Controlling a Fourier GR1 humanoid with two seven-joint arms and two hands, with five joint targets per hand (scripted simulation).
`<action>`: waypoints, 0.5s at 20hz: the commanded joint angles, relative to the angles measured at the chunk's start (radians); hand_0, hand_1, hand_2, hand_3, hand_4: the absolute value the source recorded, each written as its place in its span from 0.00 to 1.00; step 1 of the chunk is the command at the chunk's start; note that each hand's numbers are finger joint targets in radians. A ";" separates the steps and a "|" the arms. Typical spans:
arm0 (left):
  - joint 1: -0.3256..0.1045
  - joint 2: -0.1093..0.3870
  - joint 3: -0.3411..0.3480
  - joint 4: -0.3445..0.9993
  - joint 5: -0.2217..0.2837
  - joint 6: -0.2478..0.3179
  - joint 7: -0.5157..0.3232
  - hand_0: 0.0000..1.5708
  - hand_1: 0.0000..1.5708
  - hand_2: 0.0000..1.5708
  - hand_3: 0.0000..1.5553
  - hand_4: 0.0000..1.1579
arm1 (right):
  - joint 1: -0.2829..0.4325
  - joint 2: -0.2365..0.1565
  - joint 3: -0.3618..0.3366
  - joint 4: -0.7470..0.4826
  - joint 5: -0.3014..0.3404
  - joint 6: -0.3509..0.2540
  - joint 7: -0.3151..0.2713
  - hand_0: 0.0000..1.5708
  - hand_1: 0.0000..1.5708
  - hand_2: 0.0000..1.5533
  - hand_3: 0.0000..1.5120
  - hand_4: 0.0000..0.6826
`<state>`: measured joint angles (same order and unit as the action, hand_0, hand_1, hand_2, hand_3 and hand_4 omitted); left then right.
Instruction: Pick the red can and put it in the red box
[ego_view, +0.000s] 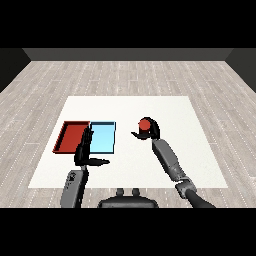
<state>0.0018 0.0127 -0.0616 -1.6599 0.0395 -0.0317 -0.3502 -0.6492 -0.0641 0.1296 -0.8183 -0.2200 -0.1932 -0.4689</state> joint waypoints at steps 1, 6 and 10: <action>0.024 -0.012 -0.058 -0.063 -0.010 0.016 0.097 0.00 0.00 0.00 0.00 0.00 | 0.061 -0.023 0.024 -0.238 0.003 -0.020 0.127 0.93 0.93 0.92 0.92 0.96; -0.047 -0.013 -0.069 0.033 -0.012 0.048 0.057 0.00 0.00 0.00 0.00 0.00 | 0.169 0.035 0.052 -0.389 0.065 -0.071 0.161 0.92 0.92 0.92 0.91 0.96; -0.056 0.000 -0.102 -0.008 0.006 0.049 0.166 0.00 0.00 0.00 0.00 0.00 | 0.197 0.063 0.284 -0.465 0.032 -0.274 0.180 0.92 0.92 0.92 0.91 0.96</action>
<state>-0.0479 0.0040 -0.1547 -1.6317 0.0368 0.0294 -0.2667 -0.4831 -0.0220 0.2545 -1.1942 -0.1692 -0.3239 -0.3182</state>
